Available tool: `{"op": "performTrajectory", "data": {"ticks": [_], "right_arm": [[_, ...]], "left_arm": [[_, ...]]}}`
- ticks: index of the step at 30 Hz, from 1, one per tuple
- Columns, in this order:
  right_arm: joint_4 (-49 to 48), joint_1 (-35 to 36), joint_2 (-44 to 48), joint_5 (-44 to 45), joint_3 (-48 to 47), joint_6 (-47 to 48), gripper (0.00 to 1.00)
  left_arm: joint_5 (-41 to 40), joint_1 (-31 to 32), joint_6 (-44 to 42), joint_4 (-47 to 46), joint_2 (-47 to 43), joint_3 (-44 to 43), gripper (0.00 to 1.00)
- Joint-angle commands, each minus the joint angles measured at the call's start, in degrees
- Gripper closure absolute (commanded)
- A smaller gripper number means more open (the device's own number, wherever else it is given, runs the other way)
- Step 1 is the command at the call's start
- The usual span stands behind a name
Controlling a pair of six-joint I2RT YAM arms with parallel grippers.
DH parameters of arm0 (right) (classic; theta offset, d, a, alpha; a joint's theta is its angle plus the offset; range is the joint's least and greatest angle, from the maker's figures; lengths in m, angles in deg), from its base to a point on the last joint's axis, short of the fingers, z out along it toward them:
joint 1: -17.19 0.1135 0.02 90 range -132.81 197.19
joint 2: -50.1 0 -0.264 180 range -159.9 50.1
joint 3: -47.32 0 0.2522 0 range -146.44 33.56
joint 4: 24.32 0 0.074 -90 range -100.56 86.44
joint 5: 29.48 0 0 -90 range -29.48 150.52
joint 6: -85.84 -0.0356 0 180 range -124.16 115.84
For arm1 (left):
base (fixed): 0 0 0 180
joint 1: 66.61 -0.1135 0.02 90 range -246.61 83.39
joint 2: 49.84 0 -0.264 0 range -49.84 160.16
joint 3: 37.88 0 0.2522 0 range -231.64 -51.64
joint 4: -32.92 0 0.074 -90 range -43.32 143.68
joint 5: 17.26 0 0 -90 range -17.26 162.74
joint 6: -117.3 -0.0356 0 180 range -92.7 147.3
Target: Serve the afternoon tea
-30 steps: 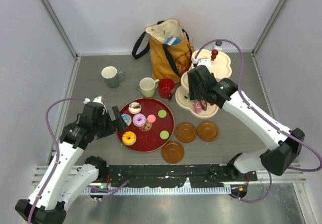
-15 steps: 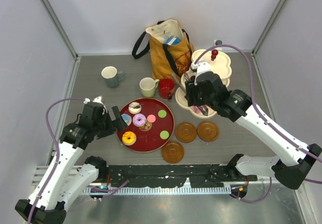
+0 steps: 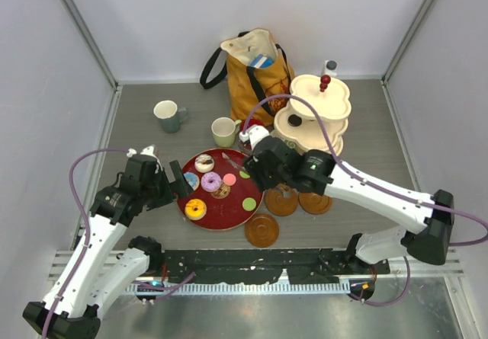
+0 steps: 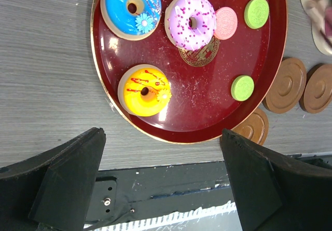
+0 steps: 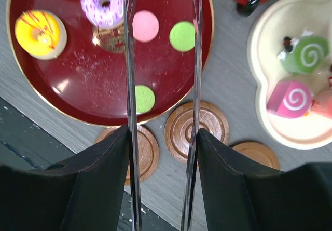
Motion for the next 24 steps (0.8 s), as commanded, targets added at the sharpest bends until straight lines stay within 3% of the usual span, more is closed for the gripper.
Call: {"op": "performTrajectory", "data": {"ticks": [1, 24], "right_arm": [[-2.24, 1.44, -3.94, -2.12, 1.31, 0.30, 0.43], [-2.33, 4.35, -18.54, 0.07, -2.29, 1.00, 0.45]], "left_arm": [[-0.27, -0.30, 0.27, -1.49, -0.54, -0.02, 0.00], [-0.18, -0.30, 0.18, -1.67, -0.37, -0.02, 0.00]]}}
